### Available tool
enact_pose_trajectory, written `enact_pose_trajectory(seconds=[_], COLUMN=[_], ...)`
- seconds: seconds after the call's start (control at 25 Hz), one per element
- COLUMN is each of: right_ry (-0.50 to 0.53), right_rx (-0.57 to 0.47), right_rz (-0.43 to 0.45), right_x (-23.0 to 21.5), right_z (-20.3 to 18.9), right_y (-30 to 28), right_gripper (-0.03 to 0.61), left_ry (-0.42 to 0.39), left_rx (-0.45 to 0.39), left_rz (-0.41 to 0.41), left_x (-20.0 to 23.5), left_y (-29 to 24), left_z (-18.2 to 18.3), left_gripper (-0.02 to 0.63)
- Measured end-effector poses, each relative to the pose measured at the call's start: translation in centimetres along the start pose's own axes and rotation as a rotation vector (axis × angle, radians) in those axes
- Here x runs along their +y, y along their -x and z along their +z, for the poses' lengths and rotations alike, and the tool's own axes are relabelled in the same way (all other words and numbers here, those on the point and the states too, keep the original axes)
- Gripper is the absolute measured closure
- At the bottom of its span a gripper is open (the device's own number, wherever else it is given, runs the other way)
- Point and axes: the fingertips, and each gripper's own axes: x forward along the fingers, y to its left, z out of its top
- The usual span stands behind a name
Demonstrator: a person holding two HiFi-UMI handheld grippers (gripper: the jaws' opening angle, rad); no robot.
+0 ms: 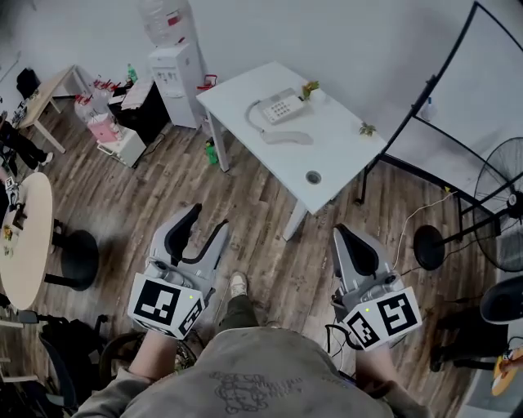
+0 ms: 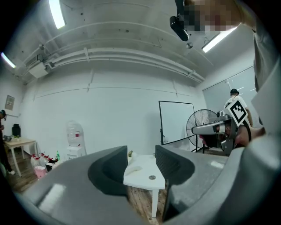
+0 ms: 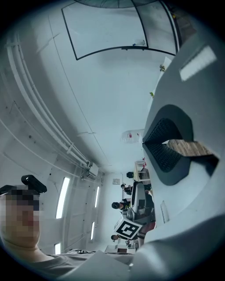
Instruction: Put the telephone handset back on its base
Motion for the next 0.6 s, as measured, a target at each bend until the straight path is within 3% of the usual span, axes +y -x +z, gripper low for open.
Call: enact_pose_trajectory(seconds=[0.36, 0.6], right_ry=[0.003, 0.0], right_rx=[0.018, 0.024], right_rz=[-0.054, -0.111], right_x=[-0.2, -0.5], right_z=[1.5, 1.1], right_y=[-12.0, -16.7], right_gripper=[0.549, 0.549], left_ry=[-0.012, -0.025], left_rx=[0.009, 0.012], left_rz=[-0.075, -0.122], left_x=[10.5, 15.6], left_y=[-6.9, -10.0], left_z=[1.0, 0.3], left_gripper=[0.425, 0.425])
